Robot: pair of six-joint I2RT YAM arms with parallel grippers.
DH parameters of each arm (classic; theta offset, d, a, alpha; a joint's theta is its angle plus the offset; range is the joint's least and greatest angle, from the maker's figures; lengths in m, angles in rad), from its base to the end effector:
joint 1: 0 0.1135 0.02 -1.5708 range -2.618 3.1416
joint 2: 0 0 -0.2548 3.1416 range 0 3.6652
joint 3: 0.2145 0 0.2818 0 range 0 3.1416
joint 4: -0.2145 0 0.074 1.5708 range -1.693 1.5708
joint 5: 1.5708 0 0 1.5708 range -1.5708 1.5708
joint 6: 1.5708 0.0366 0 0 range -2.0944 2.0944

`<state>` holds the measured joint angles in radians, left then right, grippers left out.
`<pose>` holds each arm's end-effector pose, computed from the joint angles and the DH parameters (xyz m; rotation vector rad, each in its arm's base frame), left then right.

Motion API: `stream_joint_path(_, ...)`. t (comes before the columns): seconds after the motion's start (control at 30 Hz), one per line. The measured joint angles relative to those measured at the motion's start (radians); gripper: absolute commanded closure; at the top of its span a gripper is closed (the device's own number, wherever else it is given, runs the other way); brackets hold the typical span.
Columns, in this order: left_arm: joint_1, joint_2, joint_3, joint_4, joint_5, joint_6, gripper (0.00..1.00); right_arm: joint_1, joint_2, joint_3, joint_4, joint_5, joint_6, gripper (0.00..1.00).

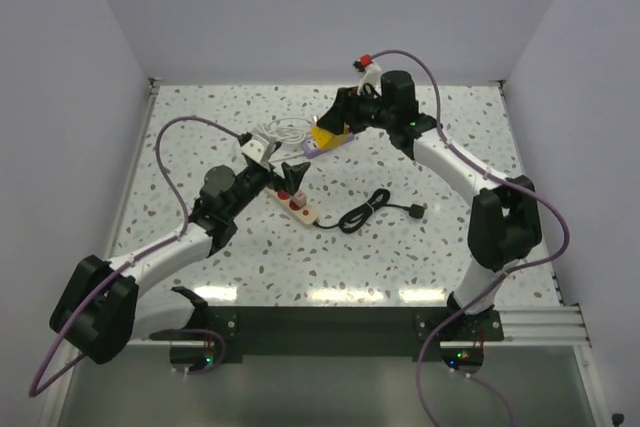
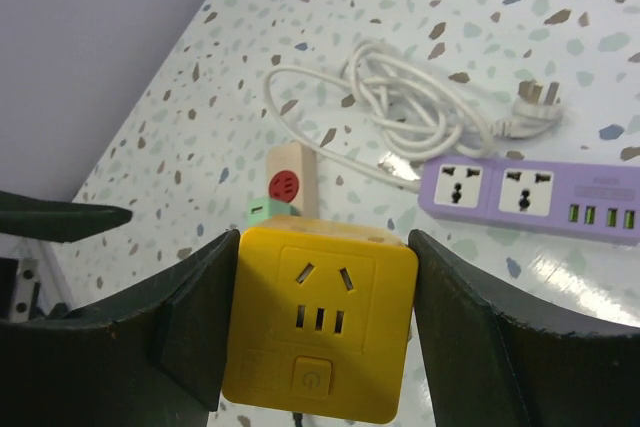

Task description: Insert the plug

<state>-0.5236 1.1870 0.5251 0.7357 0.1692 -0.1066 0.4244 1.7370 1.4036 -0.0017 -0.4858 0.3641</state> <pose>0.2467 -0.1496 0.2360 0.4518 1.4627 -0.6316 0.3961 0.1977 0.2964 -0.4044 1.9504 0.9843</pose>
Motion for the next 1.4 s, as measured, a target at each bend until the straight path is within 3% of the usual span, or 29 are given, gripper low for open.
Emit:
stream_joint_path(0.23,0.016,-0.059,-0.015,-0.053,-0.122,-0.046,0.05,0.0,0.16,0.193,-0.088,0.074,-0.109,1.0)
stream_joint_path(0.53,0.018,-0.082,-0.044,-0.08,-0.151,-0.066,0.05,0.0,0.385,0.375,-0.205,0.139,-0.256,1.0)
stream_joint_path(1.4,0.019,-0.039,-0.045,-0.079,-0.152,-0.055,0.05,-0.009,0.587,0.618,-0.338,0.193,-0.412,1.0)
